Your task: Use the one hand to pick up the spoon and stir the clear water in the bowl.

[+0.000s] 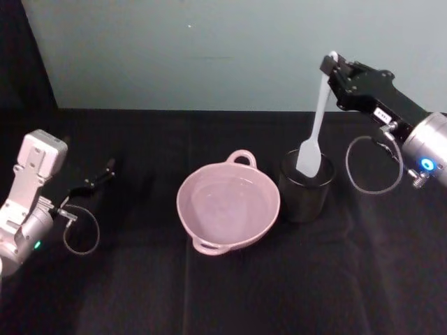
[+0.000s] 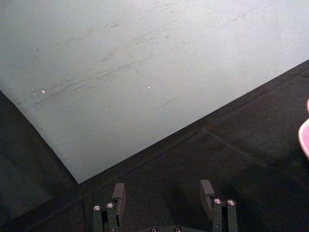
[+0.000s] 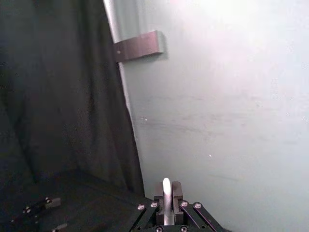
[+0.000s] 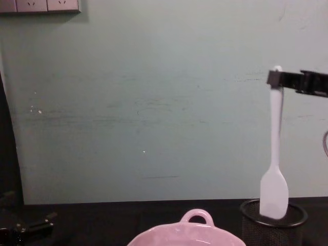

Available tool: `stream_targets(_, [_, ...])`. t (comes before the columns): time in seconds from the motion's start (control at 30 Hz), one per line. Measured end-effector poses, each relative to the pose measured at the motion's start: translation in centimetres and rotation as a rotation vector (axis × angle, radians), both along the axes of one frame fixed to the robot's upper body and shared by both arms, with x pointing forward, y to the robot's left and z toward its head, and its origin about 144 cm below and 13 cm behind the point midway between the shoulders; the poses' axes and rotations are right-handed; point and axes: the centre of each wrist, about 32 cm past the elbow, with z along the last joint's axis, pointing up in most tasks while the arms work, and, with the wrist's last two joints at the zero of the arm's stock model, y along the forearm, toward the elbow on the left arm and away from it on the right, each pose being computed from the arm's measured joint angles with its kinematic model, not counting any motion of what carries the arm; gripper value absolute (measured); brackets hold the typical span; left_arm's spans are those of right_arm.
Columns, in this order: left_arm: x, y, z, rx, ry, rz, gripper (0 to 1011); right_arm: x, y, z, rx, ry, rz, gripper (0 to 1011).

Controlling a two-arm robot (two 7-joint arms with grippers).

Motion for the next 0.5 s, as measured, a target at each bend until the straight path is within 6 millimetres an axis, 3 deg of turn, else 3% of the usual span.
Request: stream_targets(0.5, [0.0, 0.0, 0.0, 0.000, 0.000, 0.000, 1011, 1.2, -2.0, -5.8, 0.182, 0.135, -0.024, 109])
